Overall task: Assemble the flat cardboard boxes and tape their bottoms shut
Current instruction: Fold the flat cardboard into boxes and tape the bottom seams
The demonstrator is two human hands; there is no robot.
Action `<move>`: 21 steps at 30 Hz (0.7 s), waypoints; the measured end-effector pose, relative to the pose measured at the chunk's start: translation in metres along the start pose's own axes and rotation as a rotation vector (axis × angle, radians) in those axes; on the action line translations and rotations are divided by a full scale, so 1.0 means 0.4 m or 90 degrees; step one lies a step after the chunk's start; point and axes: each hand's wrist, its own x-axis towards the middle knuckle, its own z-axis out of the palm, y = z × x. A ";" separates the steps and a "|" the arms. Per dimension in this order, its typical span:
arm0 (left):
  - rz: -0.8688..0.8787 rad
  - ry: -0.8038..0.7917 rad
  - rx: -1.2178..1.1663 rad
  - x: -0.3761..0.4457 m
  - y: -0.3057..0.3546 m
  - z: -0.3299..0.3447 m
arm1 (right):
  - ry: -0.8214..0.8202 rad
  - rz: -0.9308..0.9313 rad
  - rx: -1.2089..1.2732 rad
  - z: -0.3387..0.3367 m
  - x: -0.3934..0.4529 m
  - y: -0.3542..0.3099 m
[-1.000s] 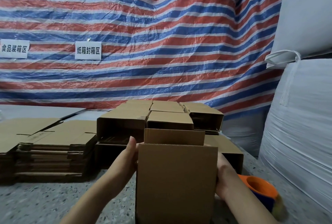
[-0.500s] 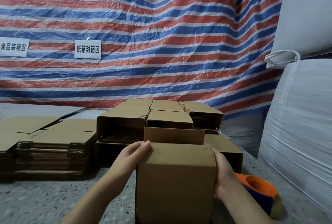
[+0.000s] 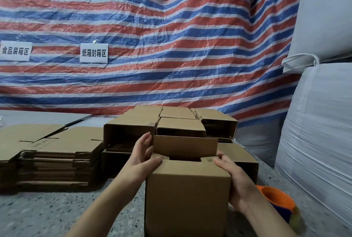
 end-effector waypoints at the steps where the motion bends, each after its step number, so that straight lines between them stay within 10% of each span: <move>1: 0.016 -0.011 0.018 0.004 0.002 -0.003 | -0.004 -0.016 -0.018 -0.003 0.003 -0.008; 21: 0.025 0.046 0.401 -0.012 0.066 0.000 | 0.036 -0.065 -0.172 -0.003 0.007 -0.020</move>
